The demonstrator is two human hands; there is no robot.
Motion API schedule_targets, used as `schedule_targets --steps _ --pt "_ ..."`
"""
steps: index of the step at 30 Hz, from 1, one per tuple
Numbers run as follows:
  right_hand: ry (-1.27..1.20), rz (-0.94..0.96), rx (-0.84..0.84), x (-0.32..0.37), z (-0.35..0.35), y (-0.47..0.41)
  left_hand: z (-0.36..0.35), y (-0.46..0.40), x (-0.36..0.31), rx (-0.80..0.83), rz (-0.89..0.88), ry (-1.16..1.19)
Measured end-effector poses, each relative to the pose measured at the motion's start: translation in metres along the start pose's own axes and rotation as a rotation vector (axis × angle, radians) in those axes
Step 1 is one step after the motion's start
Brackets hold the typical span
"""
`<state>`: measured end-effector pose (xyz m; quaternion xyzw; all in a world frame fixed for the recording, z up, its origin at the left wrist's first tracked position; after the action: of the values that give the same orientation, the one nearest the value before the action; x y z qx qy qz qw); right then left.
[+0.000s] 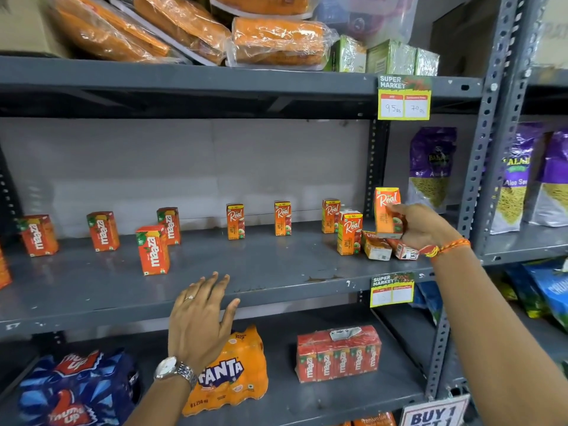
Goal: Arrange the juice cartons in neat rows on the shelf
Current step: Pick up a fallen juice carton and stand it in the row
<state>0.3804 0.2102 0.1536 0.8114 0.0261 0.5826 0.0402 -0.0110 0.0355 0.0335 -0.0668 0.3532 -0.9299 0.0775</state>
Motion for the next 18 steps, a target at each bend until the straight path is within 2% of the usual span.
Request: schedule_targets --steps 4,7,15,18 --pt "-0.105 0.077 0.23 -0.006 -0.037 0.032 -0.001 0.001 0.004 0.0 -0.052 -0.003" --pt "-0.027 0.173 0.323 -0.017 -0.069 0.043 0.0 0.006 0.018 -0.013 -0.053 -0.002" --pt "0.038 0.24 0.454 -0.08 -0.18 0.043 -0.002 0.012 0.034 0.002 -0.042 -0.047" --pt "0.14 0.242 0.477 -0.101 -0.211 0.04 0.0 0.011 0.033 -0.012 -0.049 -0.075"
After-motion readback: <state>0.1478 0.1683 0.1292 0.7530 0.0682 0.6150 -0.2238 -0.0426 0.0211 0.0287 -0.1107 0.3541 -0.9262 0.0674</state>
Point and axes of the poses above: each hand's wrist, its own y-axis away from the middle knuckle, its own z-axis out of the back of the hand, x = y × z, the point moved 6 cm from there along -y, towards the middle knuckle, and after that the axes turned 9 degrees about -y, right-handed, at the moved point
